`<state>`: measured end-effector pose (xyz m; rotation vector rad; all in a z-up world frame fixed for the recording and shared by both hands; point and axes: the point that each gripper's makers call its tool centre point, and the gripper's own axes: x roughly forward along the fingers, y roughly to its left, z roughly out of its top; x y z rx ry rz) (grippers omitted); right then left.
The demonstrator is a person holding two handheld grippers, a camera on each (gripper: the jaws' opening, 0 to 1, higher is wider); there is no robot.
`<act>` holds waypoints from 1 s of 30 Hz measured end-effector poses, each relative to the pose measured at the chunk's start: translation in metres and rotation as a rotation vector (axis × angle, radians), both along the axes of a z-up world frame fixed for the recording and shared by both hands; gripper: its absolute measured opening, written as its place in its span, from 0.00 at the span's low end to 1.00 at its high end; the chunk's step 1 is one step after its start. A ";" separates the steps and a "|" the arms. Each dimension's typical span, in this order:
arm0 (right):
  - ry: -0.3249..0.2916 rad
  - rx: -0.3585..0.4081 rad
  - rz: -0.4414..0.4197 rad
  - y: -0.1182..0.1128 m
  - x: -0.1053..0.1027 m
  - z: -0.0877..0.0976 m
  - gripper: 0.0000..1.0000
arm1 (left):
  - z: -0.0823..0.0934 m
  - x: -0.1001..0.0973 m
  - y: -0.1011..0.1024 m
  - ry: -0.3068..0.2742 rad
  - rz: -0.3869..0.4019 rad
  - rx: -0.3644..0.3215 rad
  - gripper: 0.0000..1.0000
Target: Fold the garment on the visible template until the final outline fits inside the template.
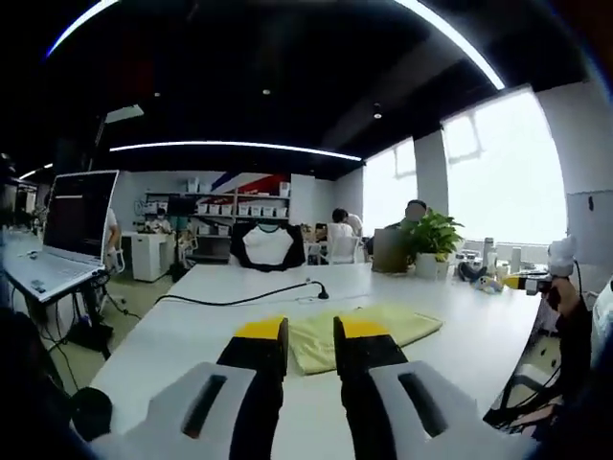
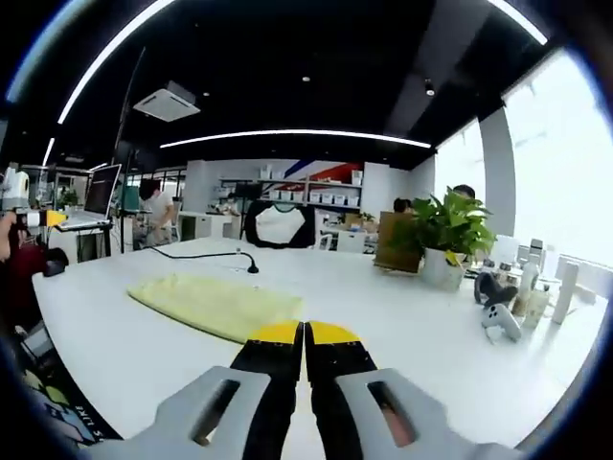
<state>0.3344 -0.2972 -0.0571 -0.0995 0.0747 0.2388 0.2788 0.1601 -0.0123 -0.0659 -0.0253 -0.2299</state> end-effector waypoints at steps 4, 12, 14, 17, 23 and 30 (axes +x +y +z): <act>-0.005 -0.015 -0.013 -0.004 -0.001 0.003 0.06 | 0.003 0.000 0.001 -0.012 0.028 -0.005 0.47; -0.009 -0.028 -0.035 -0.008 -0.001 0.004 0.21 | 0.002 0.005 0.008 -0.001 0.073 0.009 0.92; -0.006 -0.025 -0.050 -0.011 0.000 0.004 0.25 | 0.002 0.006 0.008 0.001 0.073 0.003 1.00; -0.021 -0.031 -0.068 -0.015 0.000 0.006 0.34 | 0.005 0.004 0.009 -0.011 0.084 0.029 1.00; -0.030 -0.046 -0.084 -0.018 0.003 0.006 0.47 | 0.006 0.004 0.009 -0.013 0.091 0.059 1.00; -0.049 -0.051 -0.078 -0.013 0.004 0.008 0.60 | 0.009 -0.002 0.012 -0.034 0.104 0.065 1.00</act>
